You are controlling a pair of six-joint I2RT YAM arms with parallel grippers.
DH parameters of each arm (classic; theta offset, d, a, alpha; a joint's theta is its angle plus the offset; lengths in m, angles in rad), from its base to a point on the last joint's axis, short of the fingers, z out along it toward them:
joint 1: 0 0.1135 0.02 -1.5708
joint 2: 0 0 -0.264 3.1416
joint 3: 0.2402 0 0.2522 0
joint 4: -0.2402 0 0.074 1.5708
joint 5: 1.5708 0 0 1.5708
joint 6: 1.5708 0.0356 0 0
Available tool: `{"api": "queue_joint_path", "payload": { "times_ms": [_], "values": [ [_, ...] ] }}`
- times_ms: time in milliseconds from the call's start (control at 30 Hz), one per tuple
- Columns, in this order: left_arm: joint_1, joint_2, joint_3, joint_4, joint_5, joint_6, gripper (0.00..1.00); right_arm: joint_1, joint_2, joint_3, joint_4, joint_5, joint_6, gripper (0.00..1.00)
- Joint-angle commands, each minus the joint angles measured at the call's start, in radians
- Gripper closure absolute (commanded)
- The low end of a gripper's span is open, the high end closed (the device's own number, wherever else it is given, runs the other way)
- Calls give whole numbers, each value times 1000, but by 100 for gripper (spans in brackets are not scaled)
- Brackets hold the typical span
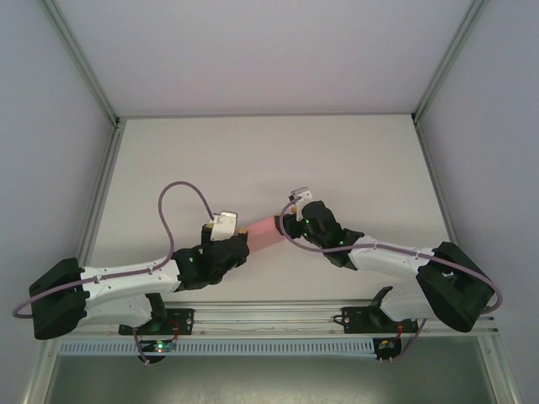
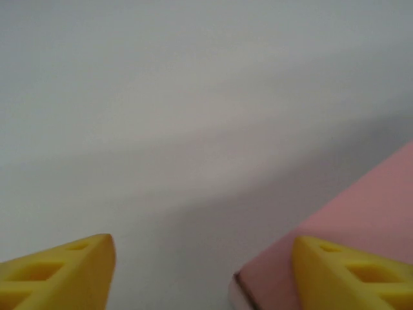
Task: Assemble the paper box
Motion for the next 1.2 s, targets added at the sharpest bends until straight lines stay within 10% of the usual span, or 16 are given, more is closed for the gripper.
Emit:
{"api": "queue_joint_path", "payload": {
  "times_ms": [0, 267, 367, 700, 900, 1167],
  "values": [
    [19, 12, 80, -190, 65, -20, 10, 1, -14, 39, -158, -112, 31, 42],
    [109, 22, 271, -362, 119, -62, 0, -79, -33, 138, -168, -212, 27, 31],
    [201, 7, 318, -430, 175, -78, 0, -124, -28, 172, -149, -350, -45, 2],
    [572, 3, 325, -438, 495, -60, 0, -137, 48, 376, -552, -858, -1055, 2],
    [646, 1, 297, -413, 560, -37, 0, -95, 177, 558, -863, -843, -1378, 2],
    [668, -24, 273, -384, 586, -7, 0, -15, 358, 718, -961, -661, -1417, 2]
  ]
}}
